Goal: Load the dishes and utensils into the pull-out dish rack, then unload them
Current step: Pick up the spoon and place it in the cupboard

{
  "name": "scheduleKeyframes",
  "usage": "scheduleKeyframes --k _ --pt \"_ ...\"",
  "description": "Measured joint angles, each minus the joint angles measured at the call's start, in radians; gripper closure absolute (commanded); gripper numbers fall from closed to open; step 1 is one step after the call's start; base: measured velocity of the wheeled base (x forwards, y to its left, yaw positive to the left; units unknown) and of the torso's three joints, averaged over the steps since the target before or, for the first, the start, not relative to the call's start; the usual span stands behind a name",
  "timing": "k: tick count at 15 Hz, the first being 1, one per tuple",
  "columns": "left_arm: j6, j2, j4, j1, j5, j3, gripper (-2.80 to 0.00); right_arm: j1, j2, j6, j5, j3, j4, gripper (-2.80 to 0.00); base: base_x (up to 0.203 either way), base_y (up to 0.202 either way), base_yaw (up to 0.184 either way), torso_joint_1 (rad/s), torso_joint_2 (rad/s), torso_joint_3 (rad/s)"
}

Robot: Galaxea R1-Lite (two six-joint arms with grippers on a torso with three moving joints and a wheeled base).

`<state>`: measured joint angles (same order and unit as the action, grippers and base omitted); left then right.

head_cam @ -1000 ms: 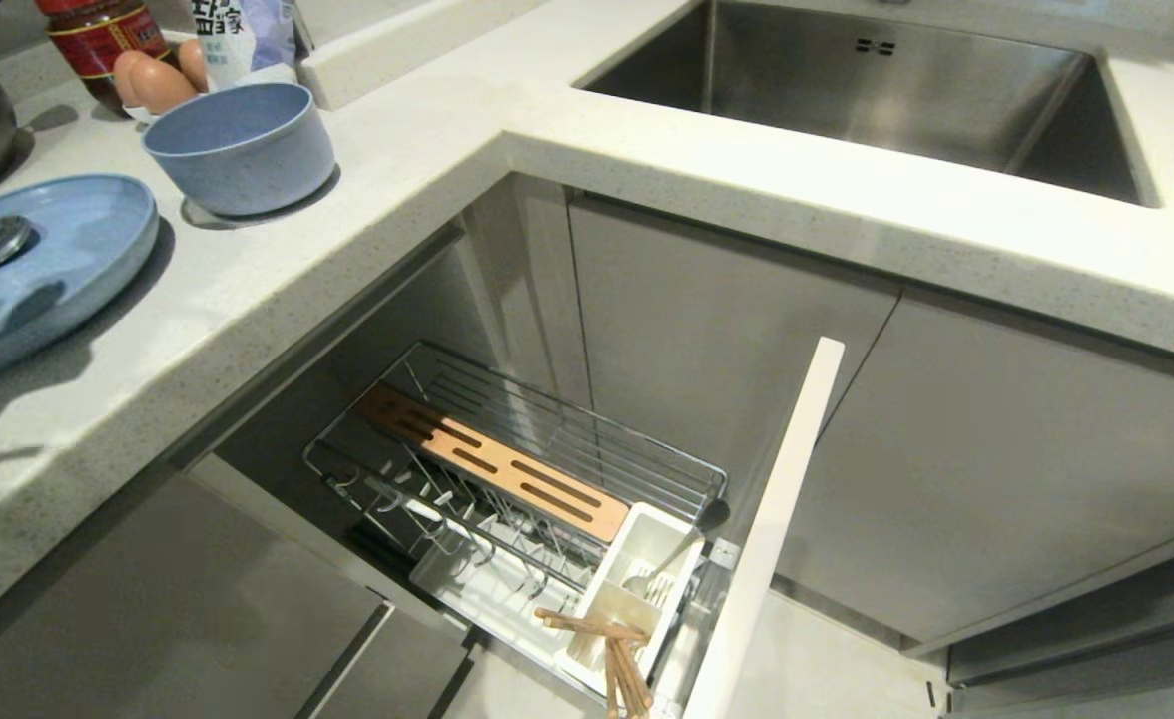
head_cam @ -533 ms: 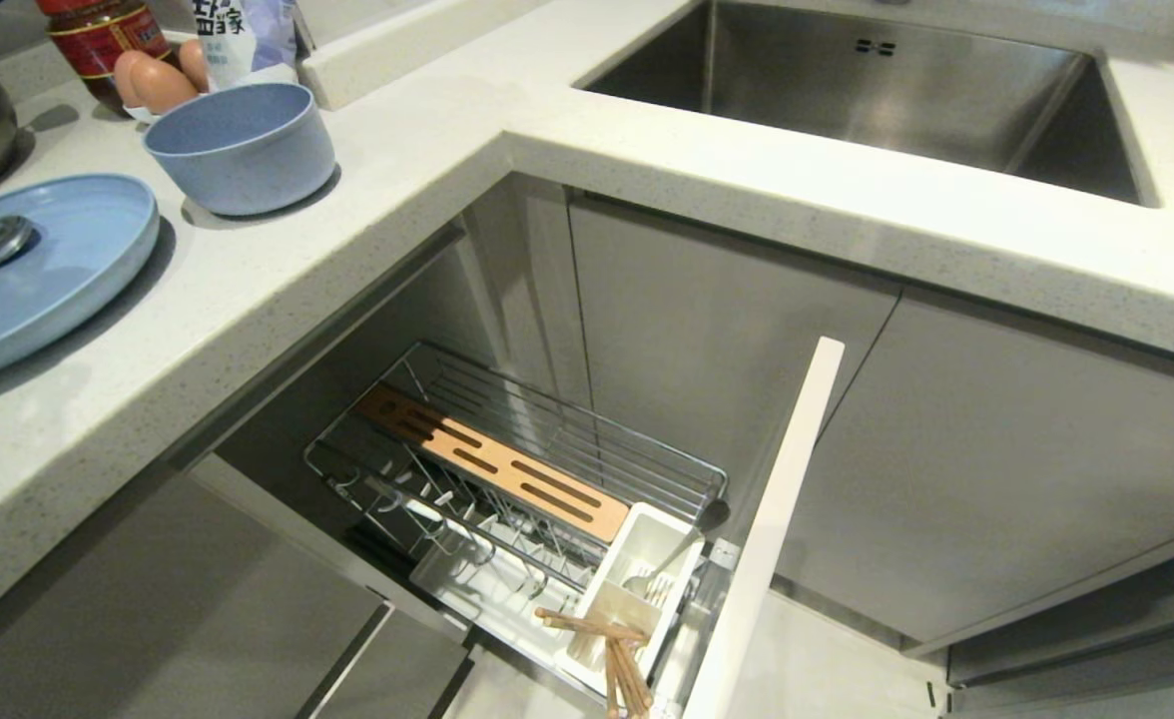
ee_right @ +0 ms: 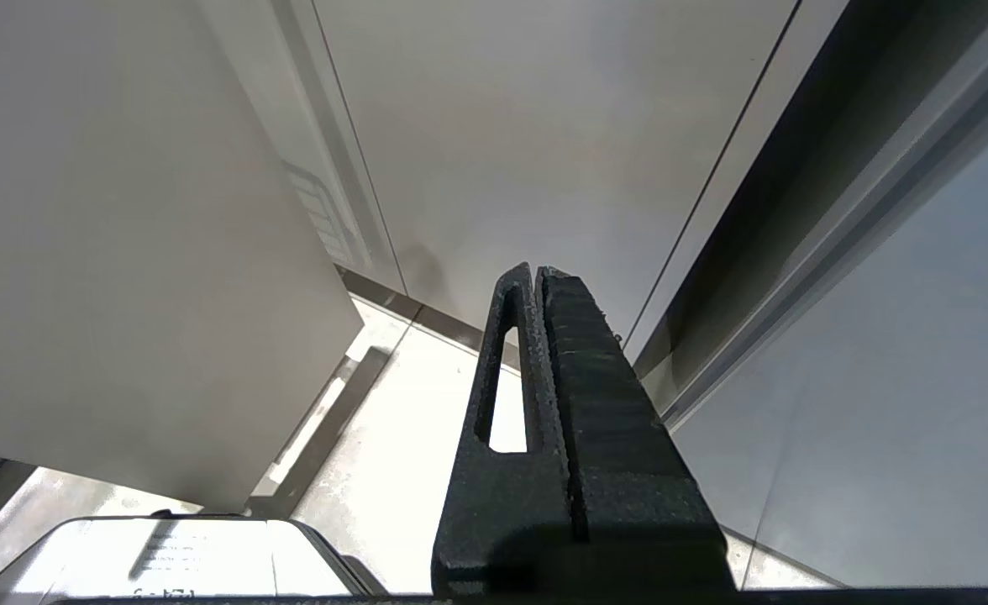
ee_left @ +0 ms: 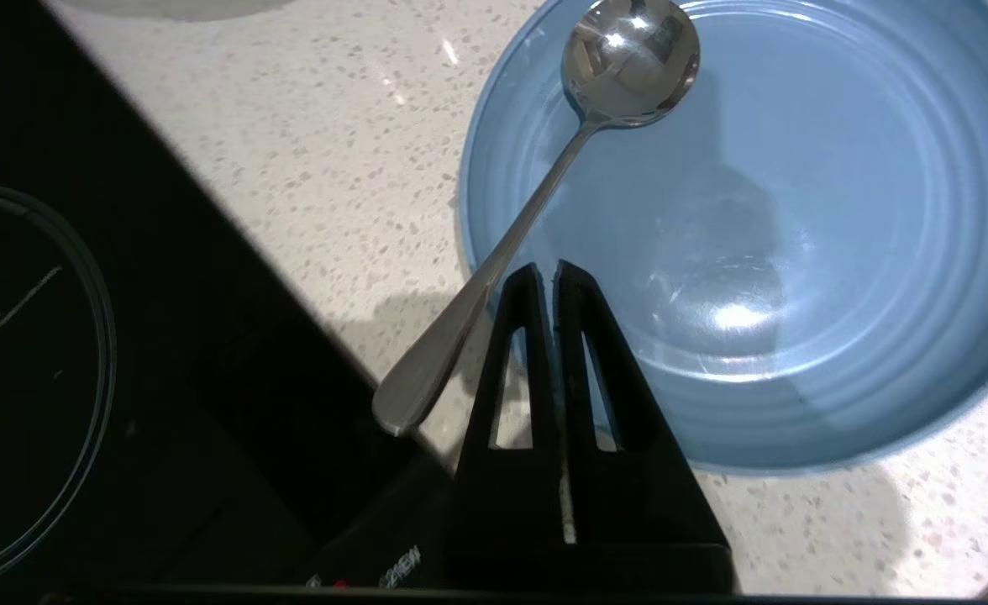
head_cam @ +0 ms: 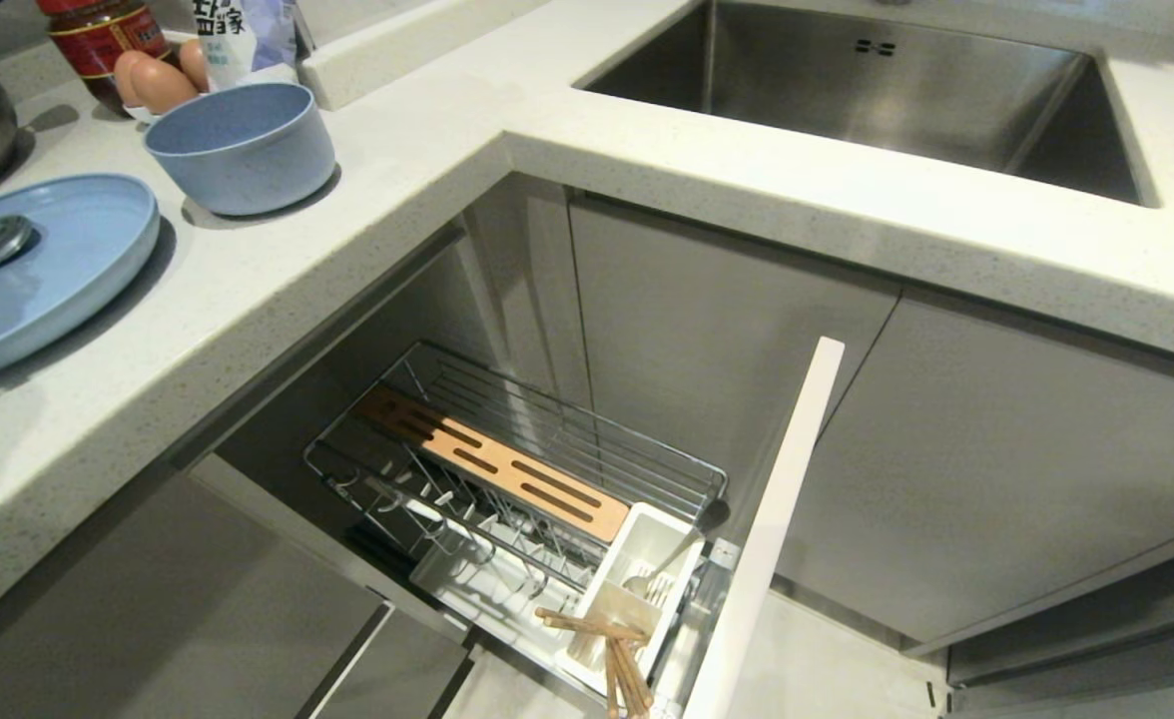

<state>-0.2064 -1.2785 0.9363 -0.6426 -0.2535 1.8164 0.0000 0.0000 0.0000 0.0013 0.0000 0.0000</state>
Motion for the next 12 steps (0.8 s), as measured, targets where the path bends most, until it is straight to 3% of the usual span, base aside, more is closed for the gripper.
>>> scheduleKeyframes --k 4,8,12 --pt "0.000 -0.031 -0.017 -0.001 -0.008 -0.002 -2.80 0.000 0.000 0.000 0.000 0.000 0.000 0.00 0.000 0.000 0.000 0.000 0.00 0.000" --pt "-0.005 -0.062 -0.045 0.008 -0.082 -0.018 -2.80 0.000 0.000 0.000 0.000 0.000 0.000 0.00 0.000 0.000 0.000 0.000 0.00 0.000" --pt "-0.033 -0.098 -0.110 0.014 -0.085 -0.056 -2.80 0.000 0.000 0.000 0.000 0.000 0.000 0.00 0.000 0.000 0.000 0.000 0.00 0.000"
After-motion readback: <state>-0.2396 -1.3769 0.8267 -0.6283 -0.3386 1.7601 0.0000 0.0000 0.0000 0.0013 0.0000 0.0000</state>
